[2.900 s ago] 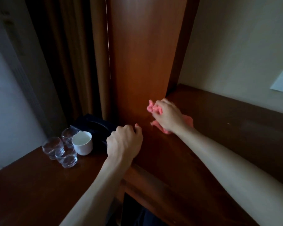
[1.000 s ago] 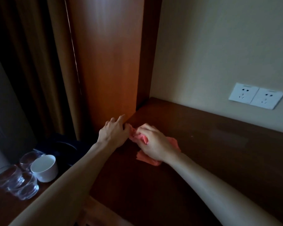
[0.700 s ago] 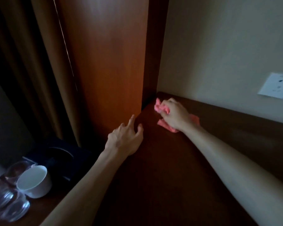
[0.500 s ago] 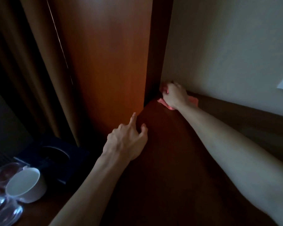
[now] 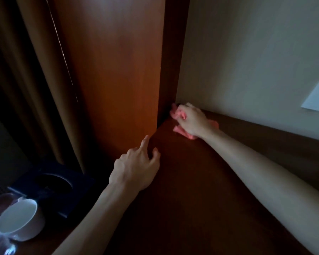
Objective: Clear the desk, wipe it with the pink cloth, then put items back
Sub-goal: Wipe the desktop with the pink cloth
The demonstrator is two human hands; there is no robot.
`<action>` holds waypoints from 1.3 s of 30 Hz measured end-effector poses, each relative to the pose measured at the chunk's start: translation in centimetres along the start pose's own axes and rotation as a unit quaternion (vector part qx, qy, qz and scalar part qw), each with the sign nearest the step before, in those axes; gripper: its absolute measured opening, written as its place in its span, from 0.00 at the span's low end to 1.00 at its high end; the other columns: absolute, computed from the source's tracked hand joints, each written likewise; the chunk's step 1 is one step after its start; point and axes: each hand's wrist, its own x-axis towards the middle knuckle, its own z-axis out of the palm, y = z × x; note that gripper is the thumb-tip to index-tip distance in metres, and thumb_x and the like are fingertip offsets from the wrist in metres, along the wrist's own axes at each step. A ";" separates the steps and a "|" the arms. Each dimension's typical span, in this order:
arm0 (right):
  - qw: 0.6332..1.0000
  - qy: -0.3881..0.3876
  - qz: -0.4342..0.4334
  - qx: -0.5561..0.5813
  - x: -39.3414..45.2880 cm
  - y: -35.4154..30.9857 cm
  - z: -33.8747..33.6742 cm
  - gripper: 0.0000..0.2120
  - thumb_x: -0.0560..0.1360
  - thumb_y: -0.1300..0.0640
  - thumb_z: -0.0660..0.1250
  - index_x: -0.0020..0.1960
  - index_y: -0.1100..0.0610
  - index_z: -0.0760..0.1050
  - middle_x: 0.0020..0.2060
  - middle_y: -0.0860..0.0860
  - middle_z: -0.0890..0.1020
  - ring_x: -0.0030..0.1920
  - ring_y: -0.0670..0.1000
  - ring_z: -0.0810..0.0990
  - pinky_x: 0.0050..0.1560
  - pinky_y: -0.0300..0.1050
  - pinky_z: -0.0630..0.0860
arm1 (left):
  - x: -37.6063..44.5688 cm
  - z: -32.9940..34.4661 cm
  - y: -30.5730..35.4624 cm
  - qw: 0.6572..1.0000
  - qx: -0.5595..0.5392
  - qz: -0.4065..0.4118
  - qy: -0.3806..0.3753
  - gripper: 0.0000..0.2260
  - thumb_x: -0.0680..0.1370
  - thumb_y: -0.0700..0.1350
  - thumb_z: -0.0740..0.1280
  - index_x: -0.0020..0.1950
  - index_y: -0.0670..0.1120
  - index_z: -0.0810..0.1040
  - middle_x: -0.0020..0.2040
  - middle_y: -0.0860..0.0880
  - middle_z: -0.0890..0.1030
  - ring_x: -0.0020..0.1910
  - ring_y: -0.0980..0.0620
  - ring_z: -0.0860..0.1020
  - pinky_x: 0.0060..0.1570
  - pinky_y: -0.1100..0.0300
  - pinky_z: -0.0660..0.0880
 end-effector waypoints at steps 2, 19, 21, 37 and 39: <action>0.994 0.030 0.099 -0.035 2.9 0.6 1.5 0.13 0.81 0.54 0.64 0.63 0.56 0.78 0.60 0.58 0.79 0.61 0.62 0.77 0.58 0.50 0.72 | 0.3 0.0 0.0 1.000 -0.009 -0.001 -0.012 0.28 0.82 0.65 0.47 0.81 0.60 0.49 0.43 0.54 0.81 0.37 0.54 0.82 0.43 0.51 0.82; 0.996 0.021 0.084 -0.035 4.2 1.9 1.6 0.11 0.80 0.50 0.65 0.60 0.51 0.80 0.58 0.55 0.81 0.58 0.59 0.80 0.54 0.46 0.73 | 0.1 -0.1 -0.1 0.999 0.046 0.022 -0.014 0.27 0.82 0.66 0.44 0.80 0.65 0.44 0.77 0.46 0.66 0.68 0.45 0.75 0.61 0.47 0.77; 0.998 -0.036 -0.039 0.021 2.7 1.2 1.0 0.08 0.80 0.51 0.66 0.56 0.51 0.81 0.53 0.50 0.80 0.52 0.51 0.80 0.49 0.43 0.71 | 0.0 0.1 0.0 0.999 0.044 0.030 -0.004 0.27 0.82 0.66 0.44 0.81 0.65 0.44 0.75 0.47 0.68 0.66 0.46 0.76 0.59 0.48 0.78; 0.998 -0.053 -0.003 0.040 3.2 3.5 -0.4 0.08 0.80 0.55 0.65 0.58 0.53 0.79 0.55 0.52 0.83 0.50 0.54 0.84 0.47 0.44 0.79 | 0.1 0.1 -0.1 0.999 0.029 0.015 -0.023 0.27 0.81 0.67 0.43 0.80 0.66 0.43 0.76 0.47 0.66 0.63 0.47 0.78 0.54 0.51 0.80; 0.998 -0.015 0.060 -0.018 4.8 3.0 0.5 0.12 0.80 0.53 0.63 0.62 0.53 0.78 0.59 0.56 0.82 0.57 0.60 0.82 0.52 0.49 0.79 | 0.0 -0.1 0.2 0.999 0.035 0.008 -0.022 0.27 0.81 0.66 0.44 0.80 0.66 0.44 0.78 0.45 0.64 0.67 0.45 0.75 0.58 0.50 0.79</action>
